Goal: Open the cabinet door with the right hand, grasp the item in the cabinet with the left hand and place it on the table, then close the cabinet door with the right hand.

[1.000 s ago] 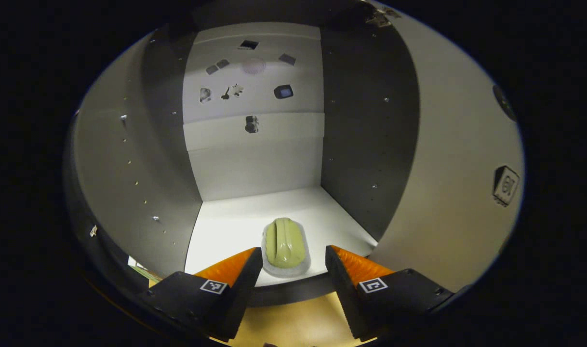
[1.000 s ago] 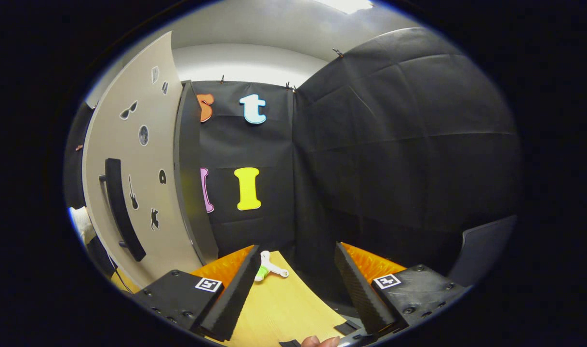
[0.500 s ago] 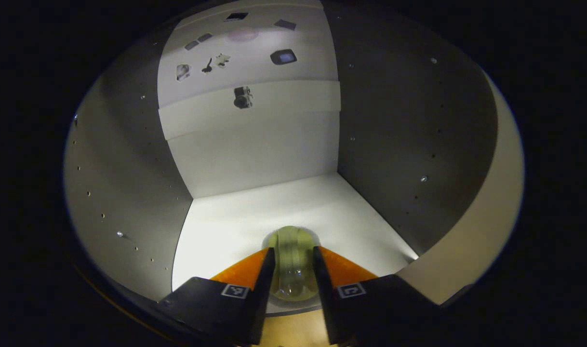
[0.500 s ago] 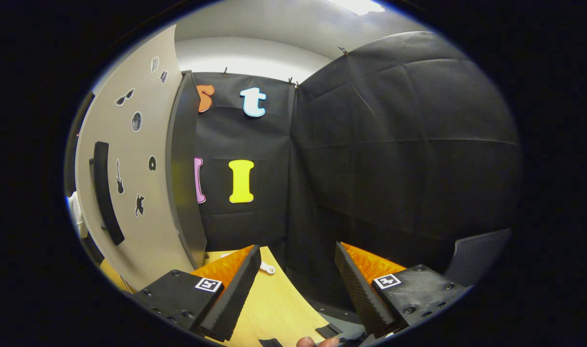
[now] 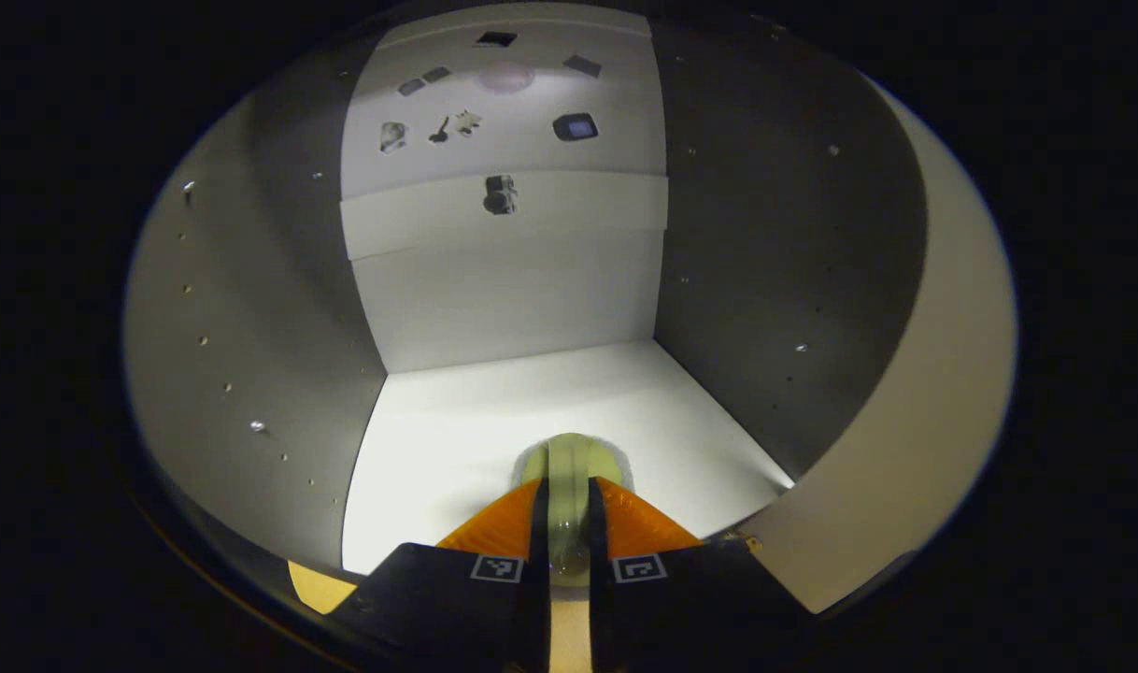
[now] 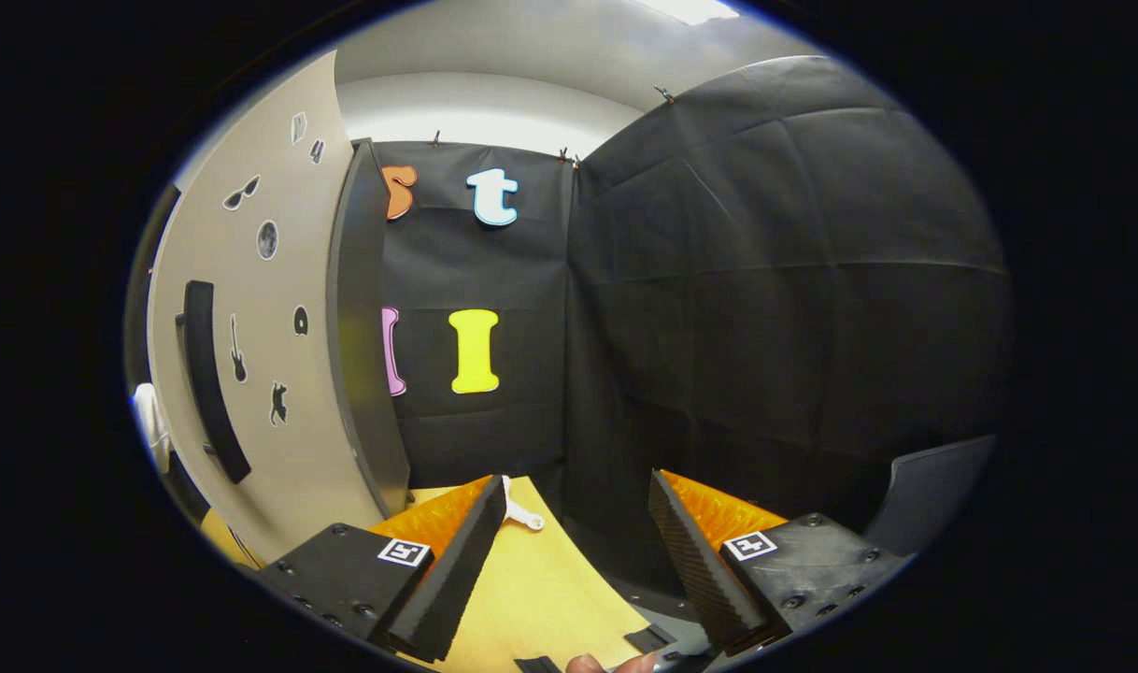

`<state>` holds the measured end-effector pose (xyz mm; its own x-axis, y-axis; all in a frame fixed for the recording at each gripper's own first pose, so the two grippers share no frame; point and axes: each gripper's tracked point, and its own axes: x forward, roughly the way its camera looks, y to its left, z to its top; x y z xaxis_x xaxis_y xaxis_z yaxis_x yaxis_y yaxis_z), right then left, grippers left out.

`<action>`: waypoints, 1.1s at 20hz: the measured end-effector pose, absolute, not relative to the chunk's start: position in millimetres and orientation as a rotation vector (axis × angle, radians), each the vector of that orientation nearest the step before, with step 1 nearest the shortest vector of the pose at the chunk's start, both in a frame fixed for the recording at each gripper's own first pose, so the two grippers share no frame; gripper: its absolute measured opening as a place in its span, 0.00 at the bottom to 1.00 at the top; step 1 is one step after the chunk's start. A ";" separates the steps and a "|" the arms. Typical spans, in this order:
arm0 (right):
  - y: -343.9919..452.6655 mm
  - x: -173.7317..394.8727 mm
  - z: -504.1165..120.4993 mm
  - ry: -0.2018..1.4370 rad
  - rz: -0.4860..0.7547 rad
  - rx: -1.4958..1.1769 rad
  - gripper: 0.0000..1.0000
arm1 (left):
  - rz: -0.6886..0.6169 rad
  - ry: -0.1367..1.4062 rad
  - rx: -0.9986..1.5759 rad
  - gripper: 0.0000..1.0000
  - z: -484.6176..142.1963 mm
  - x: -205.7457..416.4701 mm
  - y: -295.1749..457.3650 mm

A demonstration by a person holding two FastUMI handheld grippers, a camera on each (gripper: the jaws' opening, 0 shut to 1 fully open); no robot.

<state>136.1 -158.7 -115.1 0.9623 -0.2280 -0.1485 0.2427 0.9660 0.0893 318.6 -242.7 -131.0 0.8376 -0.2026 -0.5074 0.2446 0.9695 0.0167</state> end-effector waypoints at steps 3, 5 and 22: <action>-143.0 135.8 -112.2 0.132 -0.222 0.121 0.98 | -0.242 0.485 0.104 0.20 -116.5 285.3 -227.8; -130.2 134.0 -109.2 0.128 -0.205 0.115 0.98 | -0.252 0.469 0.096 0.20 -115.8 258.3 -220.9; -75.7 133.6 -74.5 0.065 -0.147 0.083 0.98 | -0.206 0.467 0.058 0.20 -256.2 84.1 -179.8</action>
<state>133.6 -75.7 -74.5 0.9870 -0.1440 -0.0707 0.1494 0.9857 0.0775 84.1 -179.8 -256.2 0.8724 -0.1839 -0.4529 0.2106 0.9775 0.0086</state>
